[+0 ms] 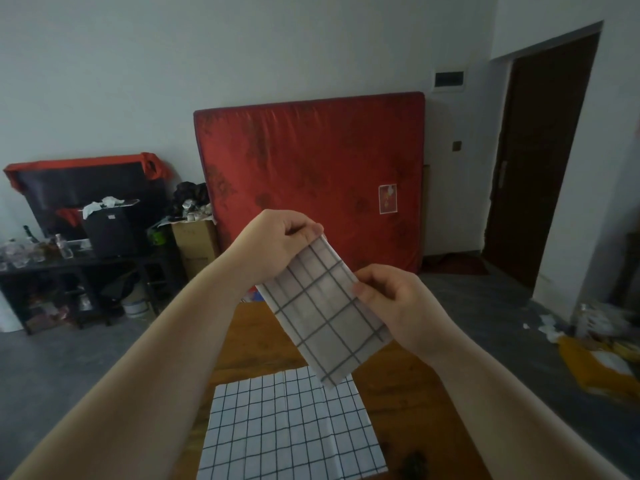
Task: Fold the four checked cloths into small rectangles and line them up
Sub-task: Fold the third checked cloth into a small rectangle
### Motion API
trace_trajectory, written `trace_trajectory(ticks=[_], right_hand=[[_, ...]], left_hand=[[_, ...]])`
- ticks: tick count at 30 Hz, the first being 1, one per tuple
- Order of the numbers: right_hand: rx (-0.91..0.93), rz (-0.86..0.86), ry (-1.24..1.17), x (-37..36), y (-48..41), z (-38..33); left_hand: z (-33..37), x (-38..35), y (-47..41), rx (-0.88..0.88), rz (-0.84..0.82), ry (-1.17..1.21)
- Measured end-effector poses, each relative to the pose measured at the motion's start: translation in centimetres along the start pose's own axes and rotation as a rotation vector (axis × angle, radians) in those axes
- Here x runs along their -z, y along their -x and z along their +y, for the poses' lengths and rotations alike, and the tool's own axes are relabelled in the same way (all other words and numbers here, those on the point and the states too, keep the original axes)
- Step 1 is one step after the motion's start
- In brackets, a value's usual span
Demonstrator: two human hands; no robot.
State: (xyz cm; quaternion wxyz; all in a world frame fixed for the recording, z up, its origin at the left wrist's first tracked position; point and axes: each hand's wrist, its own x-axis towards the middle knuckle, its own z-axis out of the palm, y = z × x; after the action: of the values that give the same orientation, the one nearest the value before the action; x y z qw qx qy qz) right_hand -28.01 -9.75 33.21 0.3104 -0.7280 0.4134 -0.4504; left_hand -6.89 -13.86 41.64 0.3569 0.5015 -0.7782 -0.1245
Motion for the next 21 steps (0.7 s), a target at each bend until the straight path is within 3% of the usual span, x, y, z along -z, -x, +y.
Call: trace_trajectory(ticks=[7, 13, 17, 21], right_hand=[[-0.038, 0.062, -0.013, -0.4, -0.6, 0.8], [-0.055, 0.096, -0.025, -0.4, -1.0, 1.8], [-0.039, 0.061, 0.048, -0.3, -1.2, 1.7], [-0.015, 0.133, 0.147, -0.4, -1.0, 1.6]], left_hand=[[-2.0, -3.0, -0.5, -0.037, 0.101, -0.104], [-1.0, -5.8, 2.8, -0.110, -0.086, 0.027], [-1.1, -7.0, 3.6, -0.084, -0.036, 0.081], [-1.2, -7.3, 3.5, -0.067, 0.011, 0.073]])
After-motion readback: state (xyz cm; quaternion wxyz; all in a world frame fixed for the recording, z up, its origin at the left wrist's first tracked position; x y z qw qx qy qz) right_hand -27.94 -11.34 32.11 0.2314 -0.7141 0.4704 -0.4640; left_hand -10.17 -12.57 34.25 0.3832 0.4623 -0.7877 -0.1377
